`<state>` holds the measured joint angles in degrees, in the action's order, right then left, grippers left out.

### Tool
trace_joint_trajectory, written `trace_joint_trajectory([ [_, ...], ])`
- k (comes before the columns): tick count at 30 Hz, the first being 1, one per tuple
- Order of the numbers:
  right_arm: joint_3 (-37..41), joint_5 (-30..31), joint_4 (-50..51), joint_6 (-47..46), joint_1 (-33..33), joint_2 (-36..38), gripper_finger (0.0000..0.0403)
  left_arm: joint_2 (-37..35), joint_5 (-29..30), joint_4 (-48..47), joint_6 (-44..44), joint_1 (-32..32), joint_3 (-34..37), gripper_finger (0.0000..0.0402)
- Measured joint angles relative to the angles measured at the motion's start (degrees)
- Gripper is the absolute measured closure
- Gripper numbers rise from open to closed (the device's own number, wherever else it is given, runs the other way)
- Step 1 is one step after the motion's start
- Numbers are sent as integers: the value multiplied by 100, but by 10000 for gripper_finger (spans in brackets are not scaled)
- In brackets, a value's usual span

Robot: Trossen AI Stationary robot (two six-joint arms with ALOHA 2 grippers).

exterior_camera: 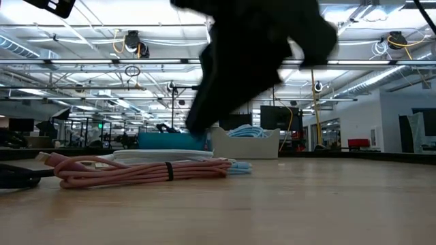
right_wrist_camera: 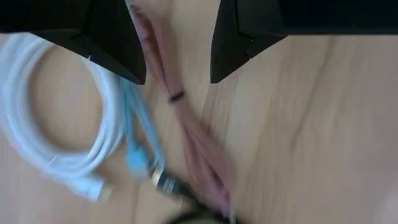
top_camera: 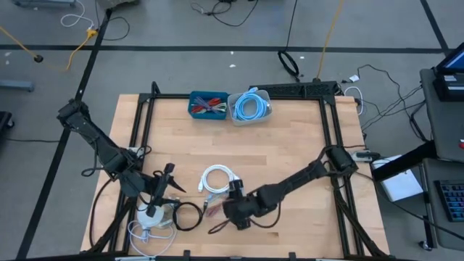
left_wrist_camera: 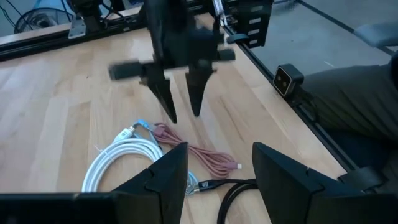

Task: Pick & Place USB Port
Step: Put the pink usb cable into the blue bin

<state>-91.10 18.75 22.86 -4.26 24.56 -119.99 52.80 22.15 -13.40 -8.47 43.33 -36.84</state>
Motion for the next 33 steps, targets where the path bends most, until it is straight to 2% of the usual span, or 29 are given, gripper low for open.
trace_joint_trajectory([
  [3, 246, 50, -562, -152, -9, 3, 230, 0, 22, 15, 38, 0, 0, 218],
  [9, 517, 12, -939, -170, -160, 11, 231, 0, 39, 18, 114, 0, 0, 218],
  [18, 1038, -834, -1801, -446, -400, 11, 232, 0, 39, -38, 87, 0, 0, 218],
  [25, 1319, -979, -1882, -770, -413, 13, 237, 0, 39, 7, 89, 0, 0, 218],
  [29, 1442, -934, -1902, -933, -411, 18, 260, 0, 39, 18, 91, 0, 0, 218],
  [33, 1536, -934, -1904, -1006, -442, 29, 315, 0, 39, 30, 92, 0, 0, 218],
])
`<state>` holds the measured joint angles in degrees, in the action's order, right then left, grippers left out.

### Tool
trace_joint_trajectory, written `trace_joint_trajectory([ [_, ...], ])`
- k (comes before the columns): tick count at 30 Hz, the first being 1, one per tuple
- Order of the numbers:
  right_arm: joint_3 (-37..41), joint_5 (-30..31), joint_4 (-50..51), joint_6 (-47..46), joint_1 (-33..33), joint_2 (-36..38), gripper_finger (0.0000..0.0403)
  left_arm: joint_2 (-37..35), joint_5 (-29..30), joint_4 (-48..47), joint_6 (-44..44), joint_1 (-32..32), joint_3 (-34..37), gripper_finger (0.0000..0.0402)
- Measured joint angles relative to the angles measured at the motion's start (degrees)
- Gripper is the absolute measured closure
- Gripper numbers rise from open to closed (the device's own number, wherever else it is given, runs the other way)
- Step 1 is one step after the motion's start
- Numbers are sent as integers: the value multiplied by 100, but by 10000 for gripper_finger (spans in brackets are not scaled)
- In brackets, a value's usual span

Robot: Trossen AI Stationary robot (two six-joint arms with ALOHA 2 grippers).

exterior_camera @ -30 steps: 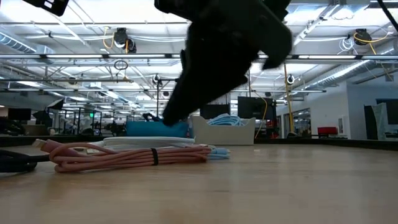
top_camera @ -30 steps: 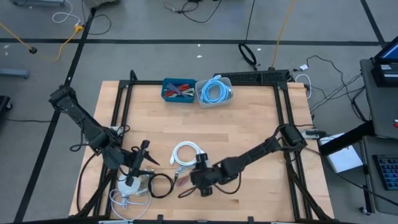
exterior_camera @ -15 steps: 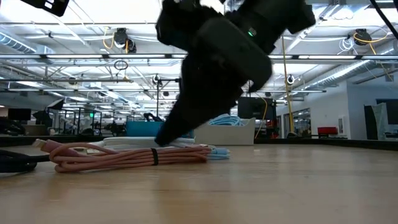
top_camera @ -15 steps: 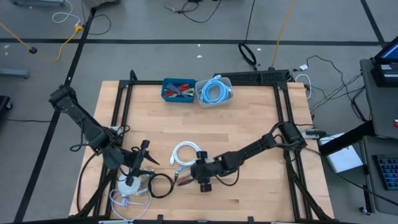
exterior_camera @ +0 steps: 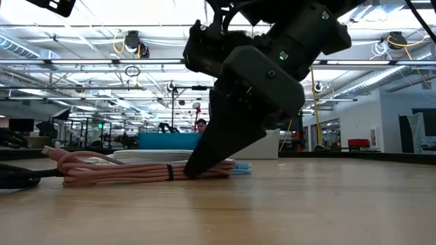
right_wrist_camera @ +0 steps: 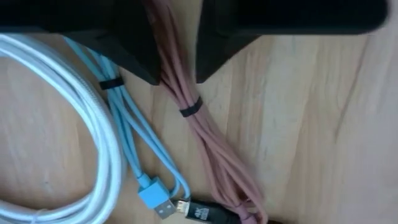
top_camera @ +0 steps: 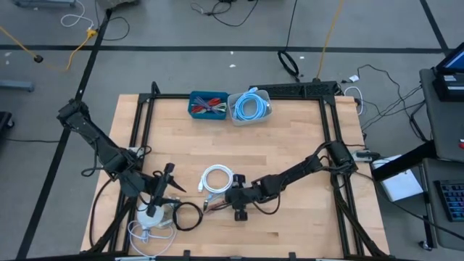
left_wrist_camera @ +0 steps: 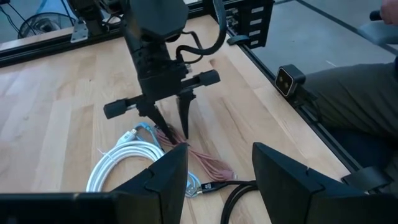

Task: Pick & Place USB Port
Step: Put the pink usb cable into the blue bin

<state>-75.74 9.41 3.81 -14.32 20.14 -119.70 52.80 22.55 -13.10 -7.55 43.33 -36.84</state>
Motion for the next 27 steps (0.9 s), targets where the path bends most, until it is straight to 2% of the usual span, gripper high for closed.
trace_joint_trajectory([
  [4, 15, -40, 23, 0, 0, -26, 385, 0, 2, 2, 4, 0, 0, 218],
  [13, 48, -231, -194, -51, 171, 123, 398, 0, 2, 2, 11, 0, 0, 218],
  [18, 51, -311, -803, 359, 392, 682, 401, 0, 4, 2, 11, 0, 0, 218],
  [21, 39, 170, -1174, 793, 516, 1094, 402, 0, 4, 4, 10, 0, 0, 218],
  [23, 41, 829, -1562, 1298, 609, 1290, 402, 2, 4, 3, 9, 0, 0, 218],
  [27, 37, 3041, -3018, 3012, 733, 1556, 402, 2, 4, 7, 9, 0, 0, 218],
])
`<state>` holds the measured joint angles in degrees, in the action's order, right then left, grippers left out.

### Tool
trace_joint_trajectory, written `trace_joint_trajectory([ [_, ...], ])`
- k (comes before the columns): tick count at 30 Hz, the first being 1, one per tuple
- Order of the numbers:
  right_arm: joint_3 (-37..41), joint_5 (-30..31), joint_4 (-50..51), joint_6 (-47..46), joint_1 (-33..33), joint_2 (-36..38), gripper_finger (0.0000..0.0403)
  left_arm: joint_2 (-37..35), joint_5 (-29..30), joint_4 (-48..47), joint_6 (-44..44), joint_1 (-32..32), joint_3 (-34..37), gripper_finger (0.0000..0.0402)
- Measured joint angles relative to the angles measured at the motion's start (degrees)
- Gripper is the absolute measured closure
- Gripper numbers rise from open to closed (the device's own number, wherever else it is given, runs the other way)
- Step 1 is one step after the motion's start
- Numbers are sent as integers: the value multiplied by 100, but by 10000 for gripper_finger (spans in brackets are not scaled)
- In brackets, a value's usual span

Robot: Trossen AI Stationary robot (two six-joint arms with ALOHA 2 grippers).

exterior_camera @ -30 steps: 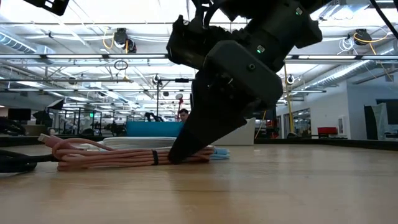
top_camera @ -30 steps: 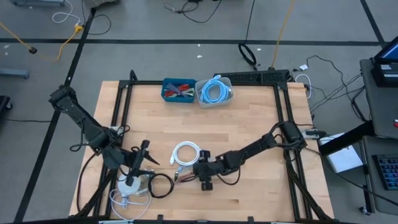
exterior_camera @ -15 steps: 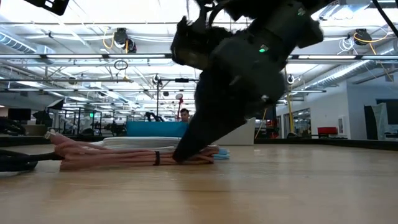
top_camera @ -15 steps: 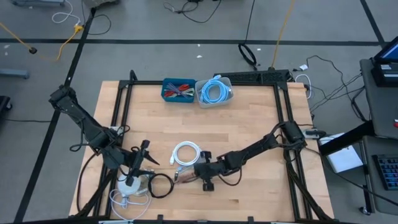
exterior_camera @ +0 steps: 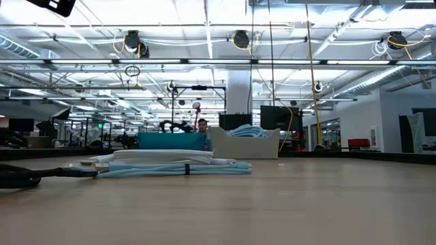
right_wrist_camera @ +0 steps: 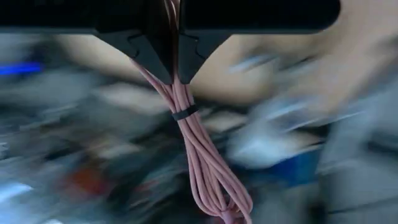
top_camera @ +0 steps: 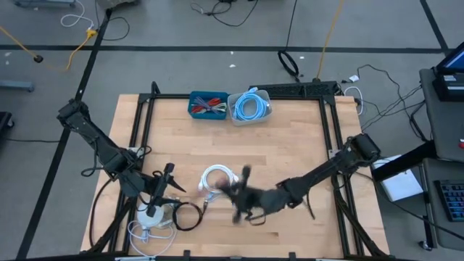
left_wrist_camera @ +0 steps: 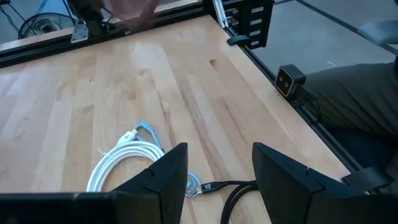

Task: Pick & Place USB Port
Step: Put the pink usb cable into the blue bin

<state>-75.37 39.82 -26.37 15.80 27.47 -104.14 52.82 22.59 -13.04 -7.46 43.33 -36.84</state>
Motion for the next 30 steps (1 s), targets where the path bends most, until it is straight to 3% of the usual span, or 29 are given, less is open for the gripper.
trace_joint_trajectory([
  [3, -2, 1338, -1504, 1973, -275, 3, 402, 0, 0, 7, -1, 0, 0, 218],
  [5, 0, 1568, -2364, 3106, -675, -15, 402, 0, 0, 7, -2, 0, 0, 218],
  [7, 0, 1475, -2951, 3530, -1189, -5, 402, 0, -2, 6, -2, 0, 0, 218],
  [11, 0, 1188, -3234, 3427, -2419, 72, 402, 0, -2, -37, -19, 0, 0, 218],
  [15, -7, 565, -2931, 2026, -3685, 161, 403, -2, -4, -64, -17, 0, 0, 218],
  [17, 2, 70, -2366, 985, -4288, 287, 403, 0, -5, -99, -13, 0, 0, 218],
  [20, -236, -1927, -1455, -683, -5160, 408, 403, 0, -4, -201, -1, 0, 0, 218],
  [22, -622, -2981, -551, -1273, -5594, 416, 403, -2, -2, -226, 73, 0, 0, 218],
  [25, -1478, -3598, 1338, -1154, -5887, 280, 403, 0, 17, -222, 157, -19, 0, 218],
  [30, -3137, -3993, 3982, -29, -5879, -90, 403, 0, 103, -217, 228, -185, 0, 218],
])
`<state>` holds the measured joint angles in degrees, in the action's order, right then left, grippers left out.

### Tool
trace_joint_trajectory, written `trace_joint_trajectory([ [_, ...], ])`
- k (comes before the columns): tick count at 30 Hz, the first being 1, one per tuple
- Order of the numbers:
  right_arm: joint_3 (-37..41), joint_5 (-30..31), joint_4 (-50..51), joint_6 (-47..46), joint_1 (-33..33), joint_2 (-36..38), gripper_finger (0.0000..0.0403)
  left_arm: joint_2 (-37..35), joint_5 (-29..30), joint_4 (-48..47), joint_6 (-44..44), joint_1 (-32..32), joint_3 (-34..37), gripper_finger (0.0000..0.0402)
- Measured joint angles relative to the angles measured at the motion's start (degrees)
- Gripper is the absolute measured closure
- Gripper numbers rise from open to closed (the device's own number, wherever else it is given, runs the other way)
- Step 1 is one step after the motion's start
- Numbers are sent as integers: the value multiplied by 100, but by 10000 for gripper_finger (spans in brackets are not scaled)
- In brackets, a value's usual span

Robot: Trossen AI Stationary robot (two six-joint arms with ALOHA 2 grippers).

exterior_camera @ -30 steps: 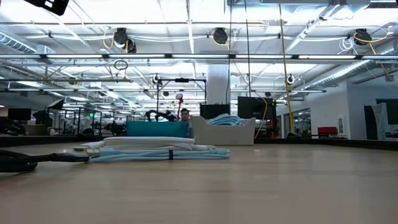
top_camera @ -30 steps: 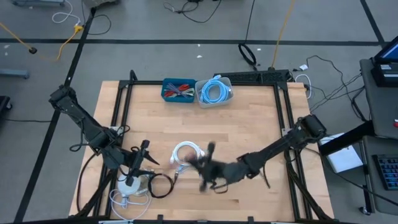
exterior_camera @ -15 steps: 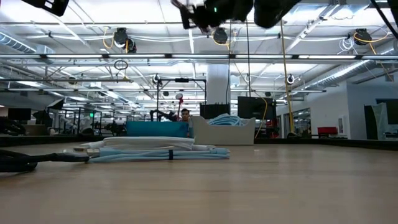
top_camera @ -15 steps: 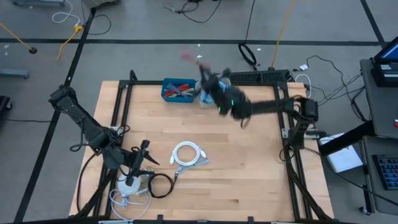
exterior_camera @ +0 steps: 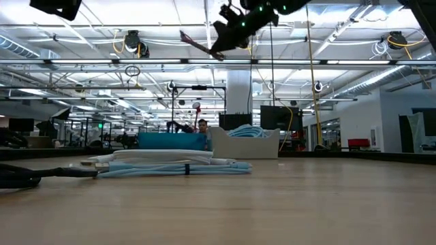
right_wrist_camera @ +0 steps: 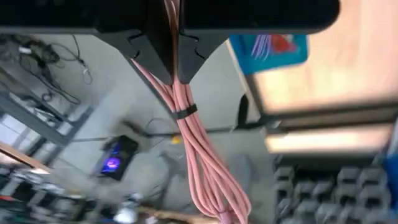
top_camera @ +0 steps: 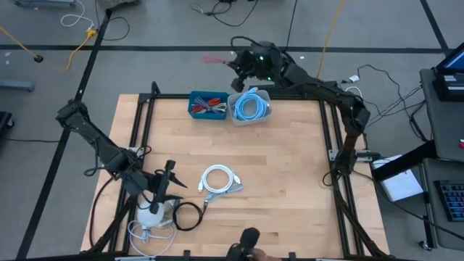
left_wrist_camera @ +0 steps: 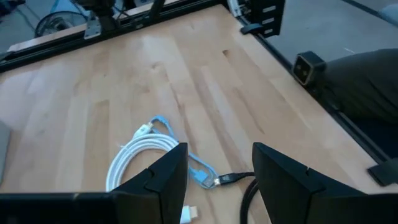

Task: Pick & Place USB Port
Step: Put the pink usb cable into the blue bin

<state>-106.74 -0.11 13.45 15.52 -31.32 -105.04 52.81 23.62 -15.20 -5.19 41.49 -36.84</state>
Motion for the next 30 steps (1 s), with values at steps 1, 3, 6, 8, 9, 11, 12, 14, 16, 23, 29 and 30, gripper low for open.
trace_joint_trajectory([
  [1, -303, -6, 405, 243, 36, -66, 403, -1, 0, 0, 2, -55, 0, 218],
  [3, -833, -21, 1147, 574, 97, -199, 403, 0, -2, -2, 2, -156, 0, 218],
  [6, -1401, -250, 2125, 884, 148, -404, 403, 0, -5, -8, 2, -270, 0, 218],
  [8, -1598, -585, 2618, 969, 145, -503, 403, 0, -84, -12, 6, -320, 0, 218],
  [9, -1635, -694, 2813, 997, 143, -548, 403, 0, -110, -18, 6, -336, 0, 218],
  [11, -1649, -755, 3069, 1052, 173, -690, 403, 0, -116, -41, 6, -360, 0, 218],
  [12, -1650, -723, 3189, 1073, 179, -784, 403, 0, -114, -67, 8, -360, 0, 218],
  [14, -1637, -667, 3372, 1100, 210, -1010, 403, 0, -114, -94, 17, -360, 0, 218],
  [16, -1634, -515, 3355, 1171, 279, -1297, 403, 0, -114, -105, 38, -360, 0, 218],
  [23, -1634, -141, 2973, 1348, 526, -1941, 403, -1, -114, -124, 189, -360, 0, 218],
  [29, -1637, -436, 2406, 1086, 478, -2141, 403, -1, -156, -146, 216, -471, 0, 218],
  [30, -1637, -440, 2376, 1065, 467, -2148, 403, -1, -173, -145, 213, -494, 0, 218],
])
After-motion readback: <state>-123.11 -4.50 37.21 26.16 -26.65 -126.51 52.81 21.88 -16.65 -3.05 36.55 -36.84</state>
